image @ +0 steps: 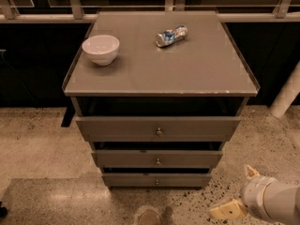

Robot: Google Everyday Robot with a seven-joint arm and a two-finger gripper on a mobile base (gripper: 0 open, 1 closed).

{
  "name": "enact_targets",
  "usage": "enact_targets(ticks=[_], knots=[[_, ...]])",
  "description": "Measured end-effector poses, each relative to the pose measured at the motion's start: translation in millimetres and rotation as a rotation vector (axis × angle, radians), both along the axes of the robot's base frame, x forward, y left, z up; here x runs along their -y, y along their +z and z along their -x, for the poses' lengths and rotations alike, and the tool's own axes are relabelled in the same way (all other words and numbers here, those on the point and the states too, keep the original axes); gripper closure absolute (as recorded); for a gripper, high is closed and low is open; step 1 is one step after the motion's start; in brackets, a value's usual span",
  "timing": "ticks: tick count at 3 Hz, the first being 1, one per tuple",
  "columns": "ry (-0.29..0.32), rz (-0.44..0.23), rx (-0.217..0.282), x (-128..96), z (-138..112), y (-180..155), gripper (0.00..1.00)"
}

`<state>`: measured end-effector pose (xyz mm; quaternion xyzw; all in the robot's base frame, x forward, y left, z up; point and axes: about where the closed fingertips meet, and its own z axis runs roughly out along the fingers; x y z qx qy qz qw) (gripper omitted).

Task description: Open middle drawer

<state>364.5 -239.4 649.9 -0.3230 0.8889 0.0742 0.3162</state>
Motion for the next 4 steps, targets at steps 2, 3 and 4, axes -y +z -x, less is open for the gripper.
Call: enact_targets(ticks=[2,3,4], knots=[[-0.015,-0.028,0.018,-11.5,-26.1,-36.2,0.19],[-0.015,-0.028,0.018,-11.5,-26.1,-36.2,0.41],[-0.015,-0.028,0.018,-11.5,-26.1,-36.2,0.65]])
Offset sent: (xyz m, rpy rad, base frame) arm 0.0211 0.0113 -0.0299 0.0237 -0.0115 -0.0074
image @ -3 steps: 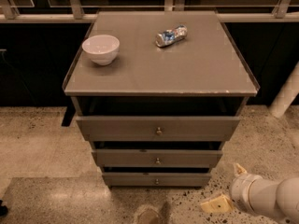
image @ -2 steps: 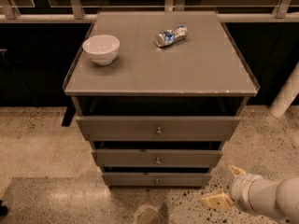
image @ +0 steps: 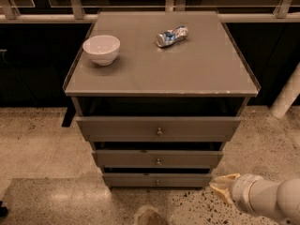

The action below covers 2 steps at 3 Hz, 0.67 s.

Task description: Open middle drawer

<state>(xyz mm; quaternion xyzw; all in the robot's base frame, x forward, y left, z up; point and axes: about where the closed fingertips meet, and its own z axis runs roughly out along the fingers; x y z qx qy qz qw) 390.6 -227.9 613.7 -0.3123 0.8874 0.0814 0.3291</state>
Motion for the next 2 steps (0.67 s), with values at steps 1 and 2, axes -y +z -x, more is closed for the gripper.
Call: enact_targets(ticks=[1,2], knots=[[0.0,0.0,0.0,0,0,0,0.89],[-0.047,-0.026,0.061,4,-5,-13,1.0]])
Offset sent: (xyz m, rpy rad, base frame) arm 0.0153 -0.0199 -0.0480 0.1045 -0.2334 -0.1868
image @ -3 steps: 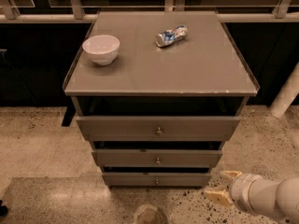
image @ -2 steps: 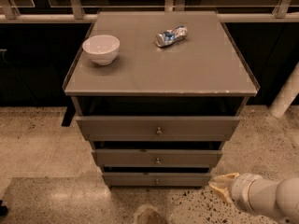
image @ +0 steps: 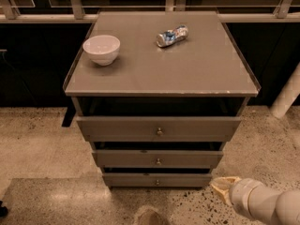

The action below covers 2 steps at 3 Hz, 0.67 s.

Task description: Open middle drawer

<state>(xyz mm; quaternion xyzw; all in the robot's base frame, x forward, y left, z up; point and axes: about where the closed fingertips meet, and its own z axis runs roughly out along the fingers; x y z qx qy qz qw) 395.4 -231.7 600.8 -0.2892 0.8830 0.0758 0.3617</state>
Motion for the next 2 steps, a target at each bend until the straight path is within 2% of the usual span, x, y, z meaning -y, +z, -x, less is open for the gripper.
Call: enact_targets(ticks=[1,2], knots=[[-0.104,-0.064,0.06,8,-17,-46,1.0],[-0.167,-0.104,0.103,9,-53,-88,1.0]])
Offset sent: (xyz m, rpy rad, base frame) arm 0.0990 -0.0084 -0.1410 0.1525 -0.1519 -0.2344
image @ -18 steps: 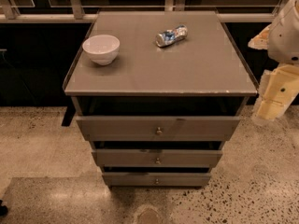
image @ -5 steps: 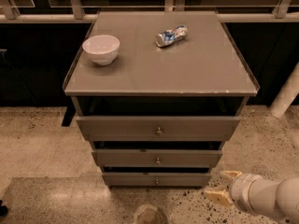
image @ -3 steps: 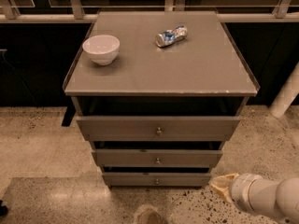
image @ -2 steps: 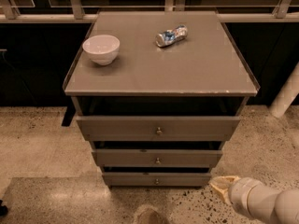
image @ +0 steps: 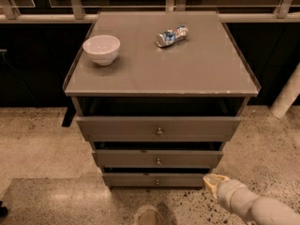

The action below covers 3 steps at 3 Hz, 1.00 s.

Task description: Open middle drawer

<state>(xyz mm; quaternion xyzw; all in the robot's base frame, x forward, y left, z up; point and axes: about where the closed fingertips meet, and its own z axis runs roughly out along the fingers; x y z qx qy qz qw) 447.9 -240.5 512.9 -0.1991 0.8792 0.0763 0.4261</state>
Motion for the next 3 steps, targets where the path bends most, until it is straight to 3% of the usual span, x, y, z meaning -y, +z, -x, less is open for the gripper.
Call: enact_targets(ticks=[1,2,3], knots=[[-0.033,-0.023,0.043,-7,-43,-25,1.0],[-0.007,-0.035,0.059,-18,-86,-40,1.0],[-0.008,-0.038,0.068,-20,-94,-37,1.0]])
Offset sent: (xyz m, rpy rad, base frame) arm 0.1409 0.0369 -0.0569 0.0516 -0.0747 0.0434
